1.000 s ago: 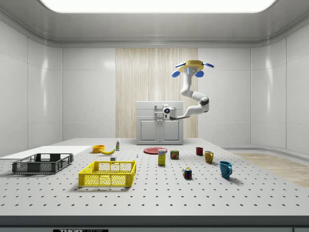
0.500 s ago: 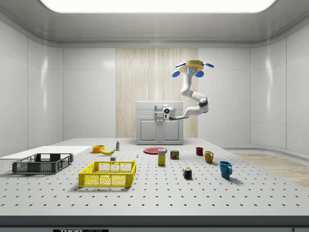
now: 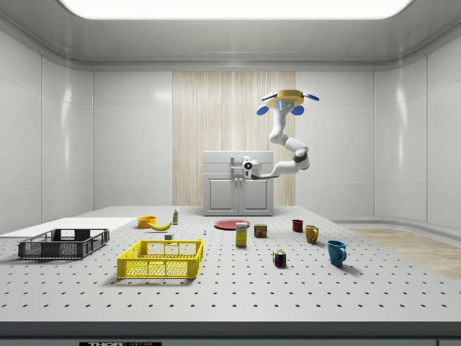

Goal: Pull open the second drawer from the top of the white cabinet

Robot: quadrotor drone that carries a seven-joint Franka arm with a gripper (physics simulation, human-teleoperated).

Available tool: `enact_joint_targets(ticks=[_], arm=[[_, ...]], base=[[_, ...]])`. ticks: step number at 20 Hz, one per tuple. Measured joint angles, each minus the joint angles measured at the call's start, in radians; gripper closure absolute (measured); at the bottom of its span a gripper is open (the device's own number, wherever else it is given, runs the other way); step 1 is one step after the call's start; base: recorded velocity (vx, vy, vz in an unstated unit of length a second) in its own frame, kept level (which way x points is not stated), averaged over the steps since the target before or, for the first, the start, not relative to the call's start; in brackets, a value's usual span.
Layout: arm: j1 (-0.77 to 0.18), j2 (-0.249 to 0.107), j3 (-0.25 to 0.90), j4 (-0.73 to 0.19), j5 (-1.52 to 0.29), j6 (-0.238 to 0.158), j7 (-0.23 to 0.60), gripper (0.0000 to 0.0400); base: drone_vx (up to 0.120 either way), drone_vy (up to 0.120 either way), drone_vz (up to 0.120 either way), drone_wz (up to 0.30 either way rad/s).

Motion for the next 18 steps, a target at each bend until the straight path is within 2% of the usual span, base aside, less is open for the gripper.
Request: enact_joint_targets(ticks=[4, 12, 18], arm=[[0.028, 0.049, 0.009, 0.022, 0.04, 0.019, -0.032, 0.01], [0.08, 0.171, -0.033, 0.106, 0.08, 0.005, -0.092, 0.01], [0.107, 0.236, -0.024, 0.141, 0.132, 0.015, -0.126, 0.01]], base=[[0.0, 0.0, 0.0, 0.0], [0.0, 0.0, 0.0, 0.0], [0.0, 0.0, 0.0, 0.0]])
